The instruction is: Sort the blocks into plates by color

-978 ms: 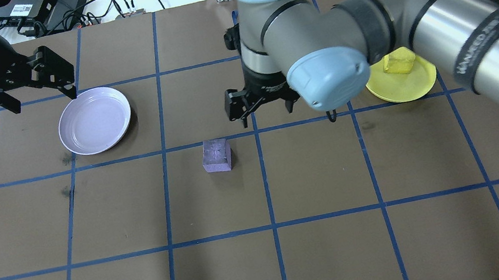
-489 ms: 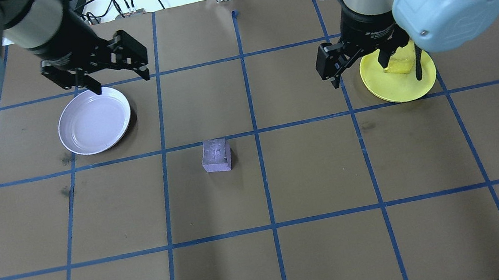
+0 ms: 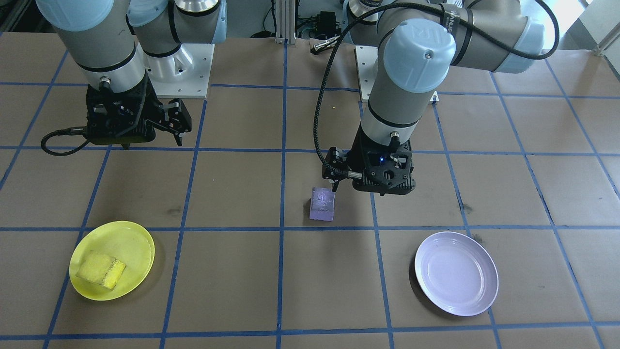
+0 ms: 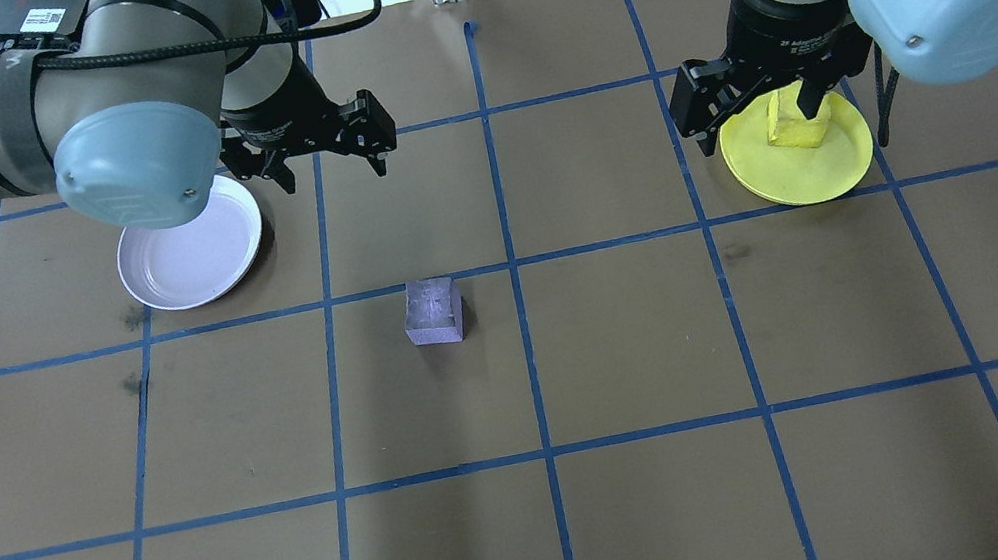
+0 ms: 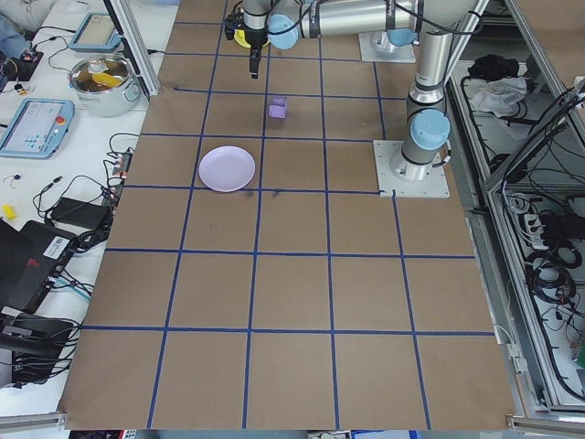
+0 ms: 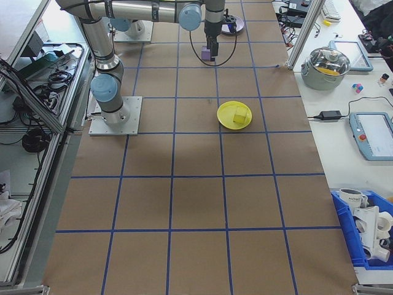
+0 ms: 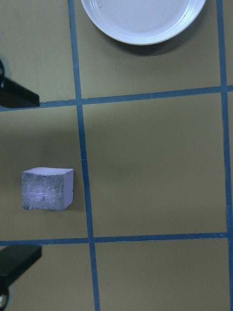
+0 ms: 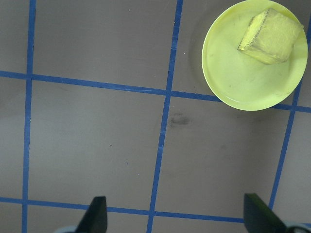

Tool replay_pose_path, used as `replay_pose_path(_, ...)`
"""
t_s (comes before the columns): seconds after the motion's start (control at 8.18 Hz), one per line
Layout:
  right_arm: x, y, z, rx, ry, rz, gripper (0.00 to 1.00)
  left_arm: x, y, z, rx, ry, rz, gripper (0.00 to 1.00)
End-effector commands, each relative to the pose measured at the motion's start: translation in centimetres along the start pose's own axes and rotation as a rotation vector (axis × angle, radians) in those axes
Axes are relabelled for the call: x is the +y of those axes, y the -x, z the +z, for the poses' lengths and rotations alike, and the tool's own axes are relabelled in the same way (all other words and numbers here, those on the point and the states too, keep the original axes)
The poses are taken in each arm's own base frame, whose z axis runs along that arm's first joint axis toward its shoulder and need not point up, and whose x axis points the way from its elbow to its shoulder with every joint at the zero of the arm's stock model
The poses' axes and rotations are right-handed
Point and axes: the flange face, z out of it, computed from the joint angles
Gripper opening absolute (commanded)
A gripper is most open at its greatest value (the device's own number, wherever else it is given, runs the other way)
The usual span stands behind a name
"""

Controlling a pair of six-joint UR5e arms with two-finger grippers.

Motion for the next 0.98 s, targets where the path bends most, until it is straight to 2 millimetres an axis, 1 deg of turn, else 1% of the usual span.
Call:
replay_pose_path(0.0,1.6,-0.1,-2.4,0.011,-0.045,-0.003,1.0,1.2,-1.7,7.0,-0.015,0.101,-0.033,1.0)
replay_pose_path(0.12,1.8,-0.2,-2.4,0.017,-0.041,0.011,1.0,1.6,-1.7,9.2,-0.012,0.102,-0.027,1.0)
replay_pose_path(0.24,1.7,-0.1,-2.3,0.012,-0.039,0.016,1.0,2.0,-1.7,10.4,-0.016,0.115,-0.032,1.0)
replay_pose_path(0.37,1.7,-0.1,-2.2,0.015,-0.037,0.016,1.0,2.2,-1.7,10.9,-0.018,0.129,-0.034,1.0)
replay_pose_path(0.61,1.7,-0.2,-1.8,0.016,-0.029,0.008,1.0,2.6,-1.6,14.9,-0.028,0.197,-0.033,1.0)
replay_pose_path(0.86,1.8,-0.2,-0.7,0.012,-0.019,0.016,1.0,2.5,-1.7,15.6,-0.027,0.196,-0.034,1.0)
